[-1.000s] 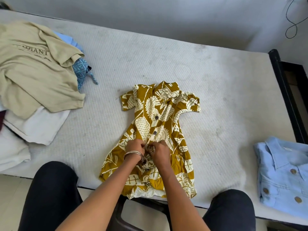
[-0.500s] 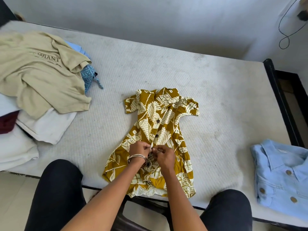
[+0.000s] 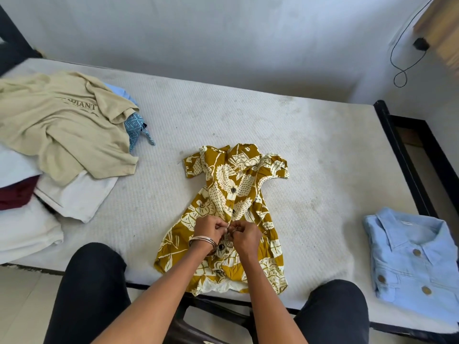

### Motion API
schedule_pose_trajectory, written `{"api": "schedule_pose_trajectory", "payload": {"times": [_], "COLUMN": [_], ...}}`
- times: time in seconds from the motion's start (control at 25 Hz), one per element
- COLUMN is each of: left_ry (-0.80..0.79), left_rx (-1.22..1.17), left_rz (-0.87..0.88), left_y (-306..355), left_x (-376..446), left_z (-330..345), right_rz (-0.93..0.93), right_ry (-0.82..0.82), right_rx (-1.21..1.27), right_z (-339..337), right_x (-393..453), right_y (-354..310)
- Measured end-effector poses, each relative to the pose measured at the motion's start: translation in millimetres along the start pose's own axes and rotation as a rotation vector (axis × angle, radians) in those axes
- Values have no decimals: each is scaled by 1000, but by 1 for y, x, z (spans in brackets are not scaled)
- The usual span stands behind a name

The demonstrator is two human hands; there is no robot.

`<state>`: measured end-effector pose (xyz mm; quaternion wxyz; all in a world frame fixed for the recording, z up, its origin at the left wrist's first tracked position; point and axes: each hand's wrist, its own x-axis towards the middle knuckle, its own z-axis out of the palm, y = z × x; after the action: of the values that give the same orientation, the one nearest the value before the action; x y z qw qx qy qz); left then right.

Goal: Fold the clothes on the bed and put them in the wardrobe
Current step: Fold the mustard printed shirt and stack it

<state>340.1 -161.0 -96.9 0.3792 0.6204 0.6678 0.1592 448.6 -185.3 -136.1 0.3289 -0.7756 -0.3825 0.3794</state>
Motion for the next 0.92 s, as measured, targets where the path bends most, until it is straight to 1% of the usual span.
{"api": "schedule_pose_trajectory", "payload": {"times": [0.08,0.24,0.36,0.56,0.64,0.76,0.84,0.92], "left_ry": [32,135,144,122,136,140,134,119], "left_rx": [-27,-79,-87,-123,-133,-109,-154,-250], "left_rz": [-6,-81,-79,-48,-11,29,-41,-155], "left_y": [2,3,1,0,1,2,2,-1], "left_x": [-4,-8,-9,-8,-7,-7,-5,-1], "left_z": [1,7,7,4,4,7,8,10], "right_rz": [-23,-9,-20,73,92,101,63,23], "right_ry": [-13,-81,-123,-235,-237,-207,-191,-190], "right_rx": [-10,59,92,300,344,333,288,200], "right_z": [-5,-10,-14,-19,-17,-13,-12,-13], "right_x": [1,1,0,1,1,1,3,3], "right_y": [2,-4,-7,-7,-6,-2,2,1]}}
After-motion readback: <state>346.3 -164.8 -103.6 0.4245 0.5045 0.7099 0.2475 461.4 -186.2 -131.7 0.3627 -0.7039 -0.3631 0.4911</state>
